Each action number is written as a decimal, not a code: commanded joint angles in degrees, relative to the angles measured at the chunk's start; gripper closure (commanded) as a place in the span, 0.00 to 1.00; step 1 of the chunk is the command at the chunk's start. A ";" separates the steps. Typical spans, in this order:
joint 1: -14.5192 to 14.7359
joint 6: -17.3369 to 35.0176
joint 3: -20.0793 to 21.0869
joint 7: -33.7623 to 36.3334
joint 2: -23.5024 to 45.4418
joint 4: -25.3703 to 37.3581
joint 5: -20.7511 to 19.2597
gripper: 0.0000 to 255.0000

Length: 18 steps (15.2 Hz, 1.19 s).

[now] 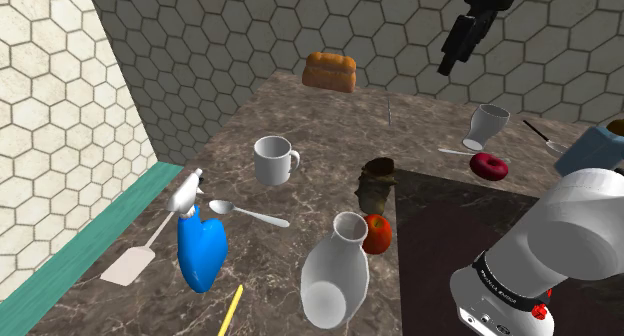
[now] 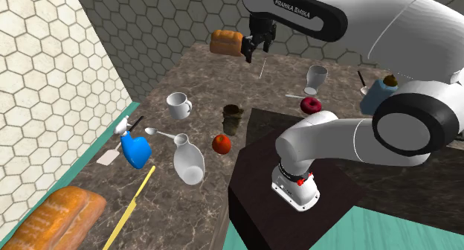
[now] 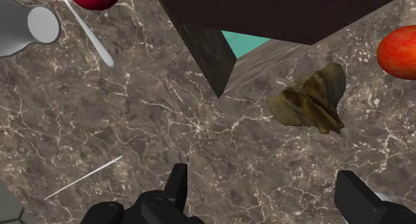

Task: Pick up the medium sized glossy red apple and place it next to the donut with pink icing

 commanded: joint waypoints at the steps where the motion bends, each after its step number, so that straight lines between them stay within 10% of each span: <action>1: 0.00 0.00 0.00 0.00 0.00 0.00 0.00 0.00; 18: 7.22 11.88 19.98 23.87 -10.97 -23.22 17.42 0.00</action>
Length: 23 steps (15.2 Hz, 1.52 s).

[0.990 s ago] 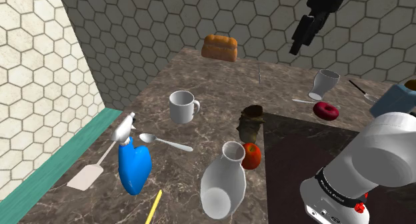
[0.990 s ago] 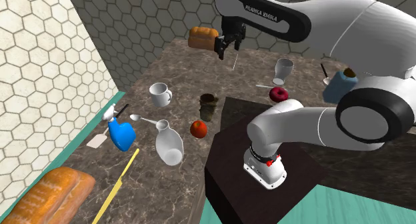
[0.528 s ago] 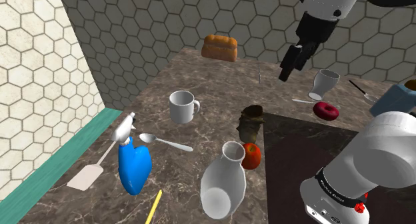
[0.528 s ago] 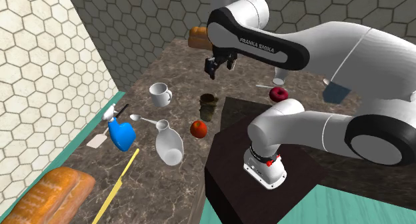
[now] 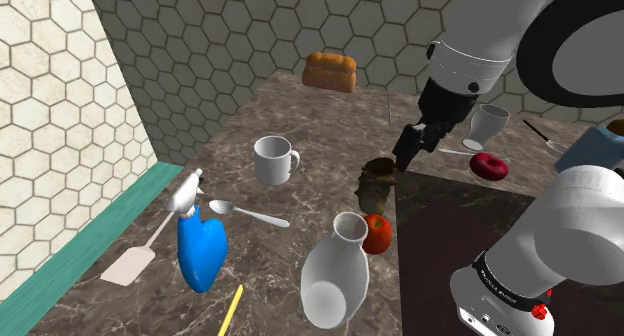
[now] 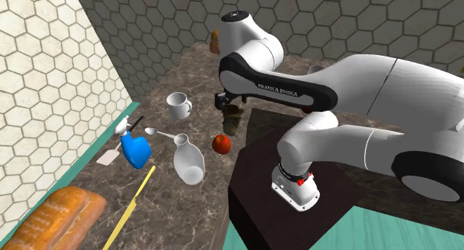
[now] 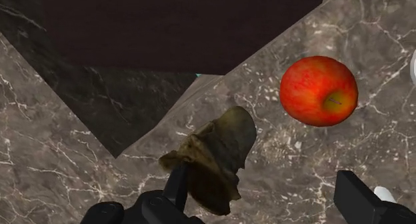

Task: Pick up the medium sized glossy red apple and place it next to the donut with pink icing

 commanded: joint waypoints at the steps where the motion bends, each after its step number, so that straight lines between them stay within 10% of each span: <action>1: 1.13 1.87 3.04 3.15 0.42 -1.27 2.67 0.00; 7: 4.21 8.98 12.89 12.19 4.03 -3.94 10.49 0.00; 23: 4.59 16.15 16.05 12.27 6.80 -8.37 13.06 0.00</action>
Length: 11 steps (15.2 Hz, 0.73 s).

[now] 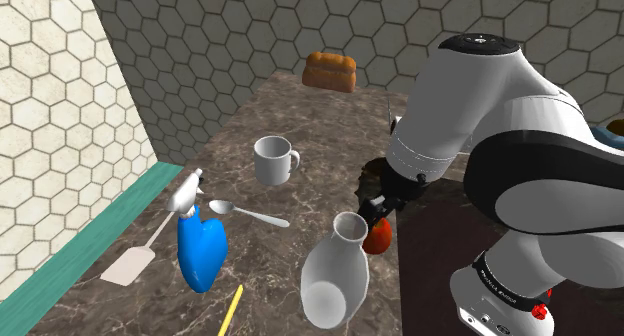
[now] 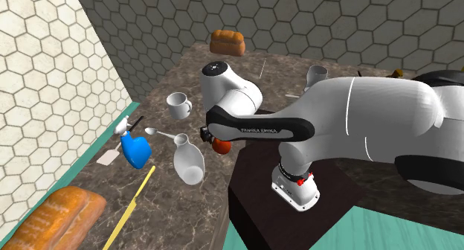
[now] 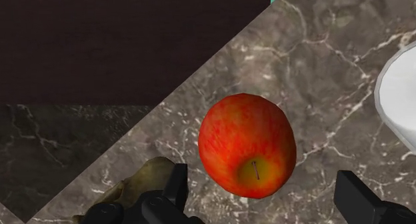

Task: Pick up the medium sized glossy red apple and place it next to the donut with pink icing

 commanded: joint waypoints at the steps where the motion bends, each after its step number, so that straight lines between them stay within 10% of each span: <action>1: 0.00 0.00 0.00 0.00 0.00 0.00 0.00 1.00; 11: -0.07 -0.92 -0.41 -0.01 -0.39 0.54 -0.34 1.00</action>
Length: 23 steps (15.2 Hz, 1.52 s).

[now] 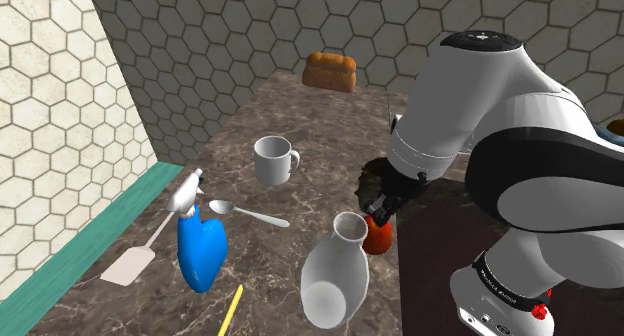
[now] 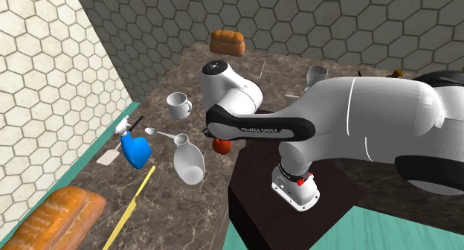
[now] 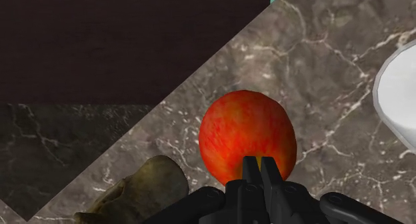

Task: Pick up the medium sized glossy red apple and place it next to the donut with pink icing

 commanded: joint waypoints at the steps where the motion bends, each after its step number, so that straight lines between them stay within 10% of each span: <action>1: -0.12 -1.33 -0.54 0.01 -0.47 0.83 -0.48 1.00; 23: -2.46 -18.50 -7.61 -0.10 -2.79 15.80 -6.79 1.00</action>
